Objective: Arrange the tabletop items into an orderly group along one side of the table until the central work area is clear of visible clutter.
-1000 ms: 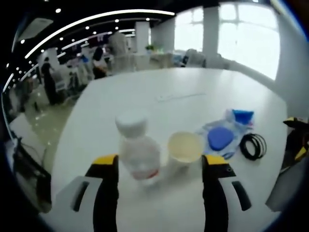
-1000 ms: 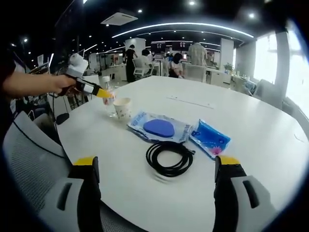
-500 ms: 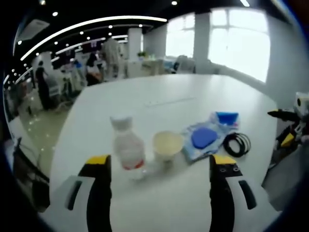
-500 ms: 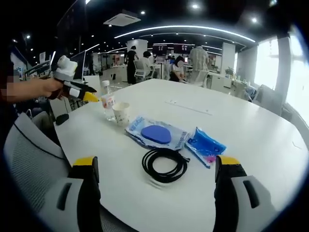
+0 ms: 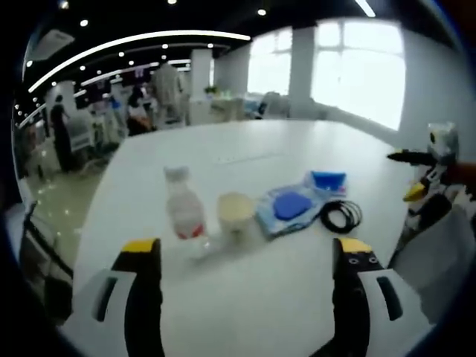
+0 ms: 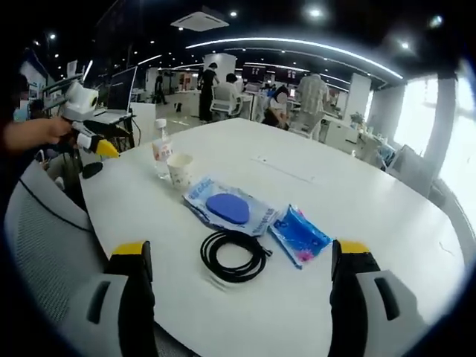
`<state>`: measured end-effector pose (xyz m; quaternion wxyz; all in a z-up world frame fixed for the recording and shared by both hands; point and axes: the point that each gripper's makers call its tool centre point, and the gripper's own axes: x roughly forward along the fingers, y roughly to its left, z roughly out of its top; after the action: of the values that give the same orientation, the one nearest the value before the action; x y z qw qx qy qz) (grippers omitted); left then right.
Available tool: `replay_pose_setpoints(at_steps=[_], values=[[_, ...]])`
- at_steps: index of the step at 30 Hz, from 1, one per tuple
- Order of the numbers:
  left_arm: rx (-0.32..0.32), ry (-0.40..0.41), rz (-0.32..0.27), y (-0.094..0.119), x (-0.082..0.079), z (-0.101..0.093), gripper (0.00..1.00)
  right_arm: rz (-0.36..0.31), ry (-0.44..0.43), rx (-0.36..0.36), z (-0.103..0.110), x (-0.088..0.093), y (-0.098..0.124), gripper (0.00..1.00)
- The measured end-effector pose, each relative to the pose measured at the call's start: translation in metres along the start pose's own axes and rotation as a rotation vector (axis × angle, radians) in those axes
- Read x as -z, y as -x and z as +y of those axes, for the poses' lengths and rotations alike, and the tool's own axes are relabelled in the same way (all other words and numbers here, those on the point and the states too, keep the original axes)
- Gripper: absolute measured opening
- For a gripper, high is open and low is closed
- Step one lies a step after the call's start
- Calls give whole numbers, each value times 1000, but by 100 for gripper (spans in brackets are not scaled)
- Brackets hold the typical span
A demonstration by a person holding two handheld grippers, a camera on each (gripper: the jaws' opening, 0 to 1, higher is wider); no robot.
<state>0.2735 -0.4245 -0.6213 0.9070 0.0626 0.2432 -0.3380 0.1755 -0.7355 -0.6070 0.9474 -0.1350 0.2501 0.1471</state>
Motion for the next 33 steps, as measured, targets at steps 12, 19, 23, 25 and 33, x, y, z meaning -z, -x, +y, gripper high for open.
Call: replay_pose_setpoints(at_steps=[12,19,23,25,33], values=[[21,-41,-9,29,14,-20,100,1,146,-21,-28,-17,-12,100],[72,2,-26,46,28,-37,100,29,179,-38,-47,-16,-24,100],[89,3,-46,51,29,-47,100,44,199,-43,-57,-14,-31,100],[100,13,-60,54,28,-53,100,57,212,-47,-61,-12,-35,100],[87,-25,-60,58,25,-57,100,126,275,-67,-79,0,-53,100]])
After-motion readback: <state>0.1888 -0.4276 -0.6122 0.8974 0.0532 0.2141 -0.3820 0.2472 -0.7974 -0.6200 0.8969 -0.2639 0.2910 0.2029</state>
